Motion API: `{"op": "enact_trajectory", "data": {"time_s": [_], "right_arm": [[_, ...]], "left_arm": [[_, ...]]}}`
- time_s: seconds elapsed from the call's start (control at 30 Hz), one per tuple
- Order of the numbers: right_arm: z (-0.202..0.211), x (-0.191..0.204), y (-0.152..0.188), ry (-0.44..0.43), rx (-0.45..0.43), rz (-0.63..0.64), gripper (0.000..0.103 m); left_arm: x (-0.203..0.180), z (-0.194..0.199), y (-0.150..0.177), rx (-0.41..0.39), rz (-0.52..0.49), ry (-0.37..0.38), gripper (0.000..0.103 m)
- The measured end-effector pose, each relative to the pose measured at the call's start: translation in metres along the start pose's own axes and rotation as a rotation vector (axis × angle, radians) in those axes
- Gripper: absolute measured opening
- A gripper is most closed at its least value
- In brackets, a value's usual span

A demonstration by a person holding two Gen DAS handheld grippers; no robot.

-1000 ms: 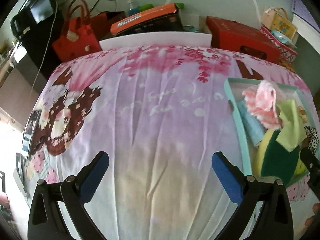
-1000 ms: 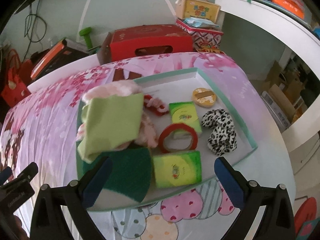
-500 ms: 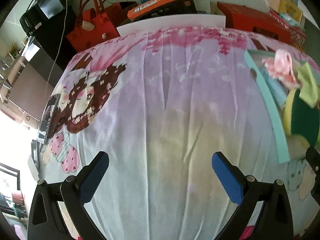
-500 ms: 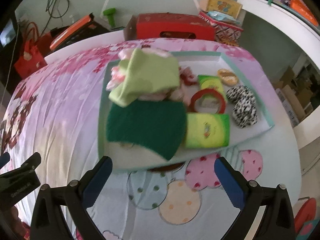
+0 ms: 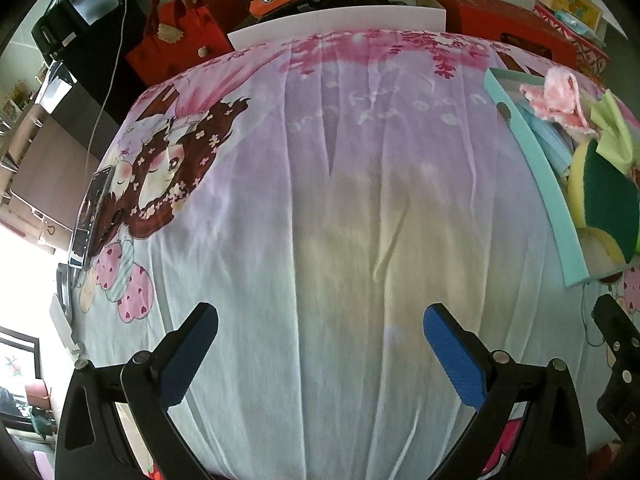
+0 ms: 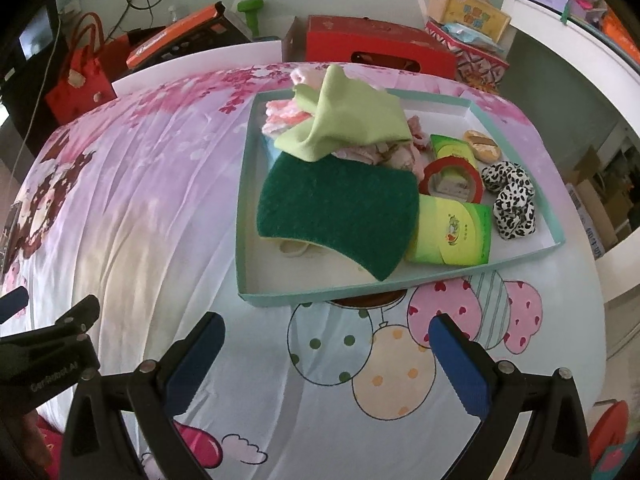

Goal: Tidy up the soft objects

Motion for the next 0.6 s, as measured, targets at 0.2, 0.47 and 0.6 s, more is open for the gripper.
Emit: {"op": "enact_trajectory", "data": {"time_s": [0.2, 0.47, 0.6], "right_arm": [[0.006, 0.005, 0.003, 0.0, -0.01, 0.012, 0.103], [0.012, 0.014, 0.008, 0.004, -0.019, 0.034, 0.103], [0.015, 0.016, 0.009, 0.013, -0.032, 0.037, 0.103]], "left_arm": [[0.002, 0.001, 0.007, 0.001, 0.003, 0.008, 0.102], [0.008, 0.0, 0.013, 0.002, 0.033, 0.013, 0.102], [0.013, -0.002, 0.014, 0.003, 0.065, 0.031, 0.102]]}}
Point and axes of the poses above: each gripper's, at about its wrist camera, not at the fingertips, and z roughly against the way its jaws point, x to its left, y to its underside, the point moved 10 cm from there along -z, roughly the way its jaws point, and after that the axes turned 10 degrees about x, right-handed, at the moved point
